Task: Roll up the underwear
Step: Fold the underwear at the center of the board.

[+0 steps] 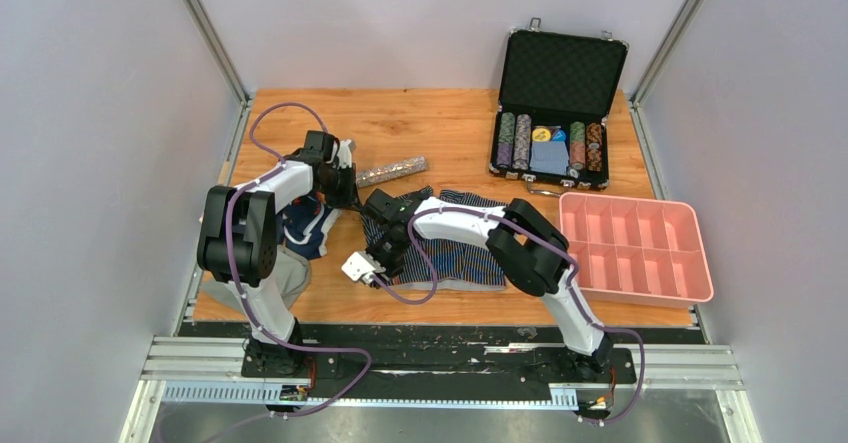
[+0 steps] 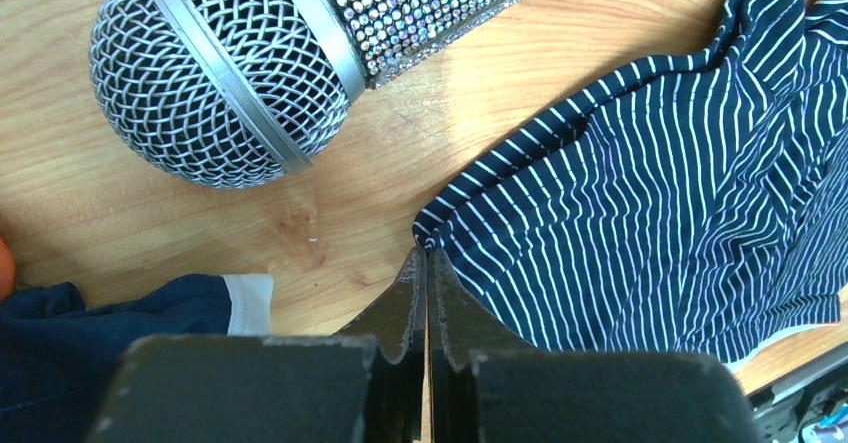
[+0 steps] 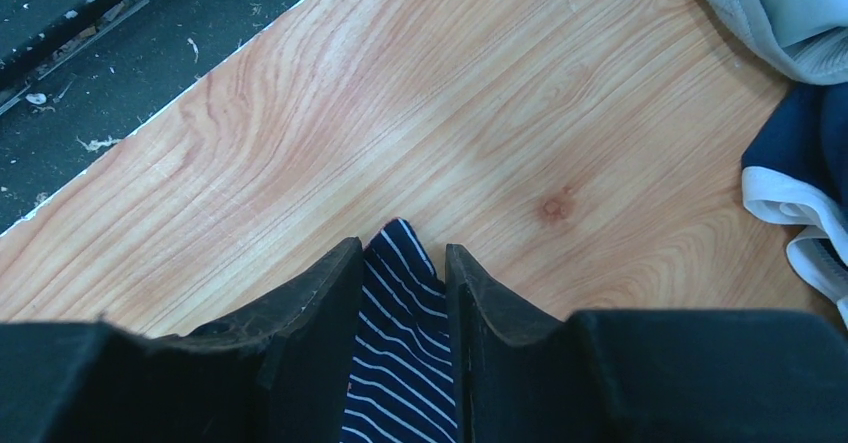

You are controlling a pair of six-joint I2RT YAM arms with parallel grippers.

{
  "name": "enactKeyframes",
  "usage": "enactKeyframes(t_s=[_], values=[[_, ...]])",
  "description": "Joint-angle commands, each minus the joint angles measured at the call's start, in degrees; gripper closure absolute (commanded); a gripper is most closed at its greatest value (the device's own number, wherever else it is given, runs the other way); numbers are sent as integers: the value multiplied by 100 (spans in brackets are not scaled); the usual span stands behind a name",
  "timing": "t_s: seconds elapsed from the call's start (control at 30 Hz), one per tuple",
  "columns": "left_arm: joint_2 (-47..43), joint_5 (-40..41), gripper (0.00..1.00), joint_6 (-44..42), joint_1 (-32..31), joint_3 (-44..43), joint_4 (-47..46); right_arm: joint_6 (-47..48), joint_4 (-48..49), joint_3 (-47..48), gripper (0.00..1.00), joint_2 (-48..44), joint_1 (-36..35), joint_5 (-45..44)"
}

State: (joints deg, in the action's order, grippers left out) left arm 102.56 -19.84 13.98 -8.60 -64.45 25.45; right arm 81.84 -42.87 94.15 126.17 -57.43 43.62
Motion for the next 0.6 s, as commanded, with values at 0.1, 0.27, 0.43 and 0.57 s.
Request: enactKeyframes(t_s=[0.1,0.27,0.43,0.57], values=[[8,-136,100,41,8,-217,-88,380,-130,307,66,192,-76,201],[0,-138,100,36,8,-225,-81,420,-335,402,77,285,-78,134],[6,-158,100,57,8,-270,7,280,-346,530,86,214,-75,254],[-41,-251,100,119,73,-444,368,-16,-287,776,95,52,-60,487]])
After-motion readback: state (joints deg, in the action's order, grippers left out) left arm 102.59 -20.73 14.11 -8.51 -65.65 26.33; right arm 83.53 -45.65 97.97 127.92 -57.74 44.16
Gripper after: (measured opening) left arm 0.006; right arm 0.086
